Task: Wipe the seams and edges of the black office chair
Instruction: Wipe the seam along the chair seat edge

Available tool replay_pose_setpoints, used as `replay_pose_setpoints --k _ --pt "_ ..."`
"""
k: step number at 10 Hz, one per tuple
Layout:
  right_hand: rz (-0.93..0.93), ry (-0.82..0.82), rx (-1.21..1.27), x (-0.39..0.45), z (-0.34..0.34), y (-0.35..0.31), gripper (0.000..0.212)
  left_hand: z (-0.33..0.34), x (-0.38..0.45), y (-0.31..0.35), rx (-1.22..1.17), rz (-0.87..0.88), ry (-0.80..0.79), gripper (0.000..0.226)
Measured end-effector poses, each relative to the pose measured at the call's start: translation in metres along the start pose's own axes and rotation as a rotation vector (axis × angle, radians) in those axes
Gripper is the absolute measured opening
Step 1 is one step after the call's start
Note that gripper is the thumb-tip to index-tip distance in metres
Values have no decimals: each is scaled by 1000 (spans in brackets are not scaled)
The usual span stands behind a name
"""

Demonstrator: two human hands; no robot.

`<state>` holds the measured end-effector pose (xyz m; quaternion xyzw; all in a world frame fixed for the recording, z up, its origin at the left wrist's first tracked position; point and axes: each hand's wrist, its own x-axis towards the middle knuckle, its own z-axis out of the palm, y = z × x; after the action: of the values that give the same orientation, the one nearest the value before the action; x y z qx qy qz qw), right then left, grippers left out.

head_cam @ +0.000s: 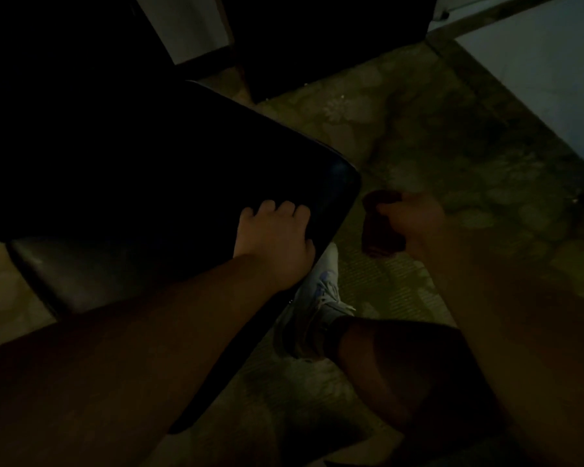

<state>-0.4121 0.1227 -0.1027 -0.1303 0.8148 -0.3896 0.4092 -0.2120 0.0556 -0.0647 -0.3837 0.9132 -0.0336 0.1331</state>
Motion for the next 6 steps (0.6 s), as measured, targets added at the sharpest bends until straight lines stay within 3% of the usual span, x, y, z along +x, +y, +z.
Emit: replay_pose_setpoints --k 2,4,6 --pt "50 51 84 -9 -1 -5 32 -15 21 1 66 59 66 44" --pt "57 -51 109 -11 4 -1 24 5 40 -2 -32 170 -47 66" --pt "58 10 120 -6 2 -2 31 36 27 -11 68 222 66 73"
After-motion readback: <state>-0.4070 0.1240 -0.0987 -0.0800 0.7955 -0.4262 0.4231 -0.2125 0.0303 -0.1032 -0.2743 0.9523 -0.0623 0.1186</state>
